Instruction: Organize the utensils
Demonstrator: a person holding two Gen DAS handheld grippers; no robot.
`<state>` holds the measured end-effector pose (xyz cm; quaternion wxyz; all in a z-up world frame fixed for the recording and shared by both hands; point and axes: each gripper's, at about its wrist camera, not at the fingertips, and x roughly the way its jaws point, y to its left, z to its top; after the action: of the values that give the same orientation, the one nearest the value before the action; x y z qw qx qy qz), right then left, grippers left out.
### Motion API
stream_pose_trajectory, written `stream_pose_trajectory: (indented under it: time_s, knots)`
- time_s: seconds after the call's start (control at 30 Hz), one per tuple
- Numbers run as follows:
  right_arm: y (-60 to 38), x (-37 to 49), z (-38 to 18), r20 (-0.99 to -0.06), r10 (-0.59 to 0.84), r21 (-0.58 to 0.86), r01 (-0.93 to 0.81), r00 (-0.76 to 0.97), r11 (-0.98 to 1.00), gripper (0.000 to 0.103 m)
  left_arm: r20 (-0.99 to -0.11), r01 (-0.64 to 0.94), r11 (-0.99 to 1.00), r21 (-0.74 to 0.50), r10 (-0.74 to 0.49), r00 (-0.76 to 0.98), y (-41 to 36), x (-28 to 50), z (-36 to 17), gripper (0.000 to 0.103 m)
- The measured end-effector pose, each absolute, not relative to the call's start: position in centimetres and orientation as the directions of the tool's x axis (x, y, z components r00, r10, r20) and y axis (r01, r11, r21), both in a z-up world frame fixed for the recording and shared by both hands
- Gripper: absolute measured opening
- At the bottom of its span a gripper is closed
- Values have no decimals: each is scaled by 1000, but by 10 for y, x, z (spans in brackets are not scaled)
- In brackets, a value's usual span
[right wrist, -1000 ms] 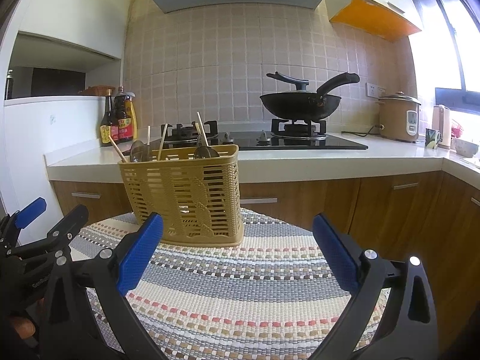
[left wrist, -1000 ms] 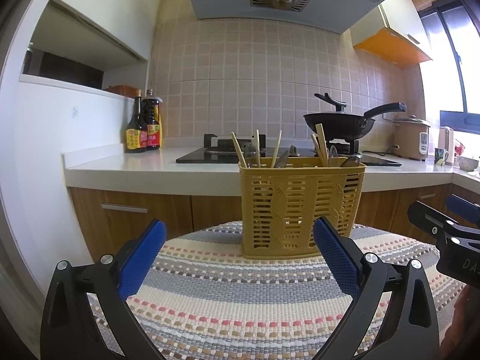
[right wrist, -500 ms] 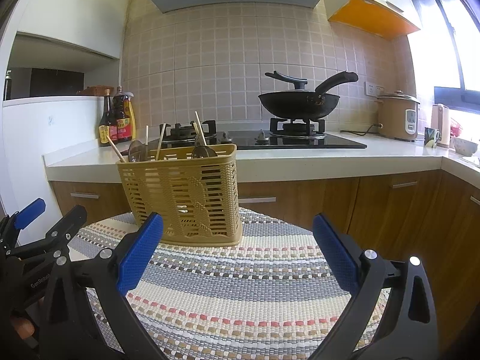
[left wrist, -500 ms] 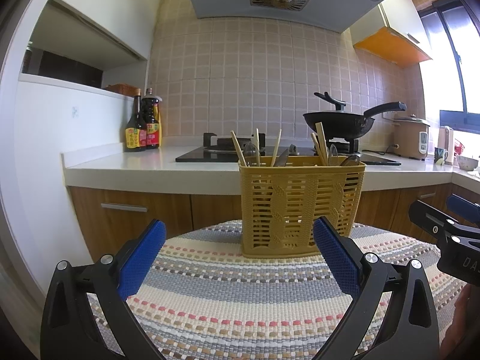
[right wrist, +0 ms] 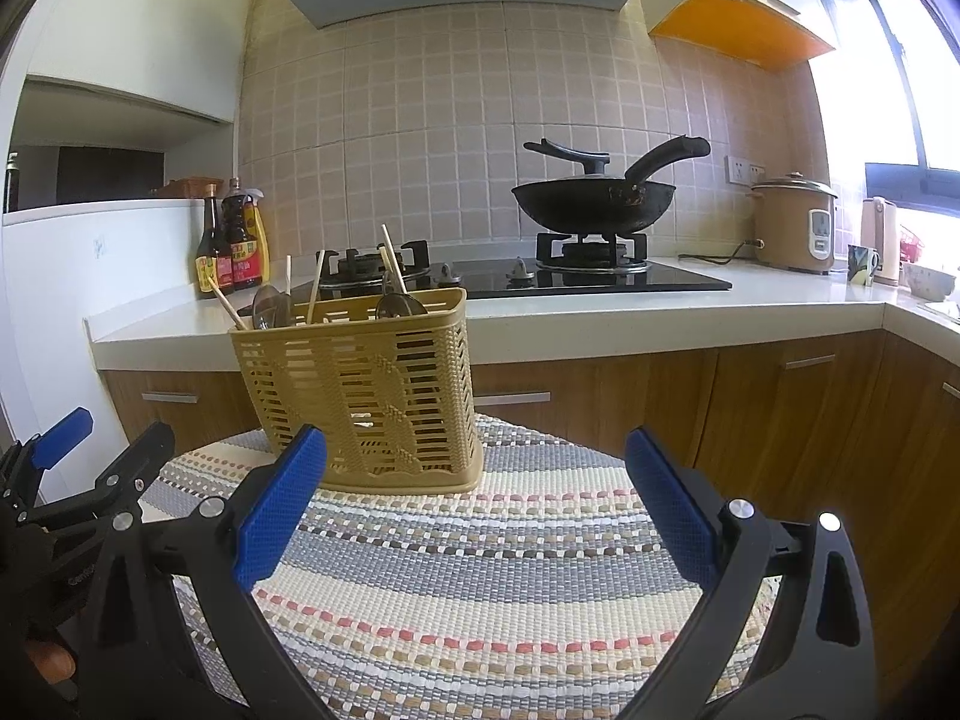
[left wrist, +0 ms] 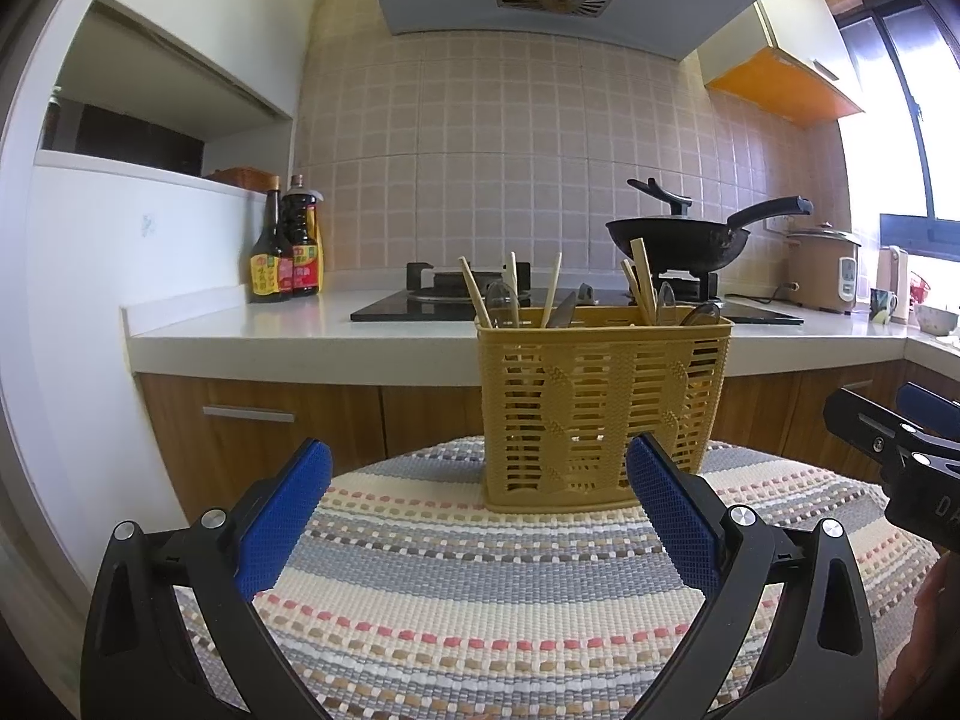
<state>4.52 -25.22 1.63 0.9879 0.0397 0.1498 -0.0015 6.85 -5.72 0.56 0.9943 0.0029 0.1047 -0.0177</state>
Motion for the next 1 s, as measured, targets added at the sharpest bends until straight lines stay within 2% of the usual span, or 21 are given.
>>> stream_pose_trajectory:
  time_s: [1.0]
  knots:
    - [-250,47,16,-307,9,69,12,952,998,95,-217,31,1000,3,-29,976,-56,69,5,95]
